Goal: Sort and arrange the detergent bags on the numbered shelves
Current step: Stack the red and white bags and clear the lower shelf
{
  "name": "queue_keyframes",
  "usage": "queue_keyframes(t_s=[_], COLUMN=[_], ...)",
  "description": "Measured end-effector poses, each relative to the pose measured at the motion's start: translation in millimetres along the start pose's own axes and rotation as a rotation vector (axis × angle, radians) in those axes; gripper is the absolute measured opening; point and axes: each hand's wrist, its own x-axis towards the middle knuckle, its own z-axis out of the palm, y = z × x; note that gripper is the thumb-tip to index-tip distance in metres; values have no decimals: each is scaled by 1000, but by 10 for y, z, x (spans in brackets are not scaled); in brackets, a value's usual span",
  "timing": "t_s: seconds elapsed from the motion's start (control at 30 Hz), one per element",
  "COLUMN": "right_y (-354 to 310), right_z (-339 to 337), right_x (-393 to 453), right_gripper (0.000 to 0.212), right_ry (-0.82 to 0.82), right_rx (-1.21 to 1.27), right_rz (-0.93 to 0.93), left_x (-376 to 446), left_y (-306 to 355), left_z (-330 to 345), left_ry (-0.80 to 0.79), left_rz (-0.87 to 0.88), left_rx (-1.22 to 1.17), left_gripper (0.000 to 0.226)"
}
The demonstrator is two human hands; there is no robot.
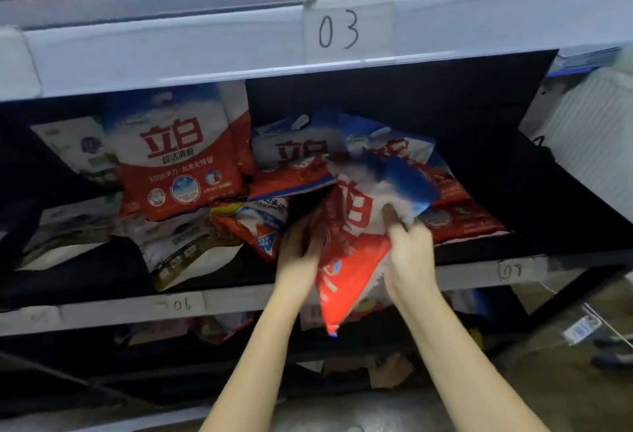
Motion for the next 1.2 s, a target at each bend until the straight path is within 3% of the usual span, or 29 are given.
queue_keyframes(t_s=[0.1, 0.2, 0.3, 0.53, 0.63, 0.83, 1.03, 1.2], right_y=[-351, -662, -942, -1870, -2248, -2664, -3104, -3596], right_z=[-273, -573, -891, -1411, -1506, -1348, -804, -246], right_x=[-237, -520, -772, -1169, -1244, -1163, -477, 301], right_gripper=[13, 17, 22, 32, 14, 54, 38, 20], right_ry=[-163, -284, -261, -118, -86, -178, -91, -63], right_rx=[91, 165, 177, 135, 61, -154, -130, -152], right_rz=[-53, -63, -109, -370, -464, -577, -781, -845], left_x=[-135, -315, -588, -1268, -1328, -994, -213, 599], left_y=[188, 322, 490, 1533, 2091, 3279, 4172, 4769], left_z=[17, 66, 209, 447, 441, 360, 278, 233], left_ry=[-108, -278, -378, -333, -284, -193, -113, 14], left_rz=[-91, -67, -10, 303, 478, 728, 836, 793], left_rx=[-125, -283, -417, -440, -409, -435, -268, -152], left_gripper=[53, 68, 42, 11, 14, 15, 22, 29])
